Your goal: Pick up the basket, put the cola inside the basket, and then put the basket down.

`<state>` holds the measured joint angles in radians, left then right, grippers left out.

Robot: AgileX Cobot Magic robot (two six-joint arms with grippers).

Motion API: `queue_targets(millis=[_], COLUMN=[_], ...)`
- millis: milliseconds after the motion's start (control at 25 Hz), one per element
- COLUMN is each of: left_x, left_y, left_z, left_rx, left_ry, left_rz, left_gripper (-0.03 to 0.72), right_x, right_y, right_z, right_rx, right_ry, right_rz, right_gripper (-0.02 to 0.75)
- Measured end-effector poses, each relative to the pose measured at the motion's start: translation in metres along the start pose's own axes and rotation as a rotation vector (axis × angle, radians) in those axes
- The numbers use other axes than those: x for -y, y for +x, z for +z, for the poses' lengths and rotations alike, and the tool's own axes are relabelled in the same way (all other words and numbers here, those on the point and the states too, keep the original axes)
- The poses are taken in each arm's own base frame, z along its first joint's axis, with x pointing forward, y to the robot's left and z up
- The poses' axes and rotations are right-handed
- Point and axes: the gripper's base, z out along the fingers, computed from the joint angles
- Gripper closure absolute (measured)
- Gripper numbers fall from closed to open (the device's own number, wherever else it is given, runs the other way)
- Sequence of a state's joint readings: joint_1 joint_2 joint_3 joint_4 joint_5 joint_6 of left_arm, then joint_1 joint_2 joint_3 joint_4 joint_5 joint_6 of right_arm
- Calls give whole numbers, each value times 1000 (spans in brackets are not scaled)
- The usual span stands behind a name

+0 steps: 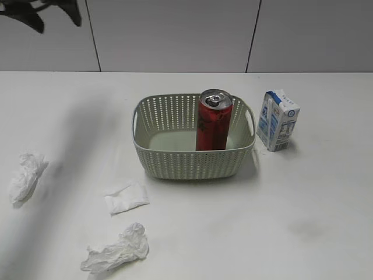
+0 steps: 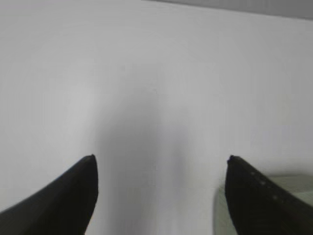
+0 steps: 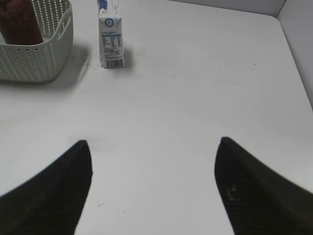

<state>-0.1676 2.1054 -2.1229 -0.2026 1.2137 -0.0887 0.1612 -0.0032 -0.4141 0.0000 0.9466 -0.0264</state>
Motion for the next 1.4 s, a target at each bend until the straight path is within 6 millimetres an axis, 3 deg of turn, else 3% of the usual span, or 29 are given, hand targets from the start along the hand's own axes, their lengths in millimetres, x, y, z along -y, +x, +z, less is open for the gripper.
queue_targets(millis=[240,440,840,1000,1120,1400], left_x=[-60,-88,-69,-64,-63,-65], left_y=[-7,9,74,107,137,227], left_z=[-57,-86,-134,-143,-149,-137], left_rx=[114,123,84,80,80,69], left_ry=[-110,-126,-150,-174,-200,-220], left_rz=[-48,-109,-4,23,33,29], left_gripper=[100,100,100,100,100,100], right_x=[0,0,0,0,0,0], right_y=[0,0,0,0,0,0], right_z=[0,0,0,0,0,0], right_rx=[0,0,1,1,1,1], right_ry=[0,0,0,0,0,0], right_rz=[0,0,0,0,0,0], right_gripper=[146,146,146,146,147,147])
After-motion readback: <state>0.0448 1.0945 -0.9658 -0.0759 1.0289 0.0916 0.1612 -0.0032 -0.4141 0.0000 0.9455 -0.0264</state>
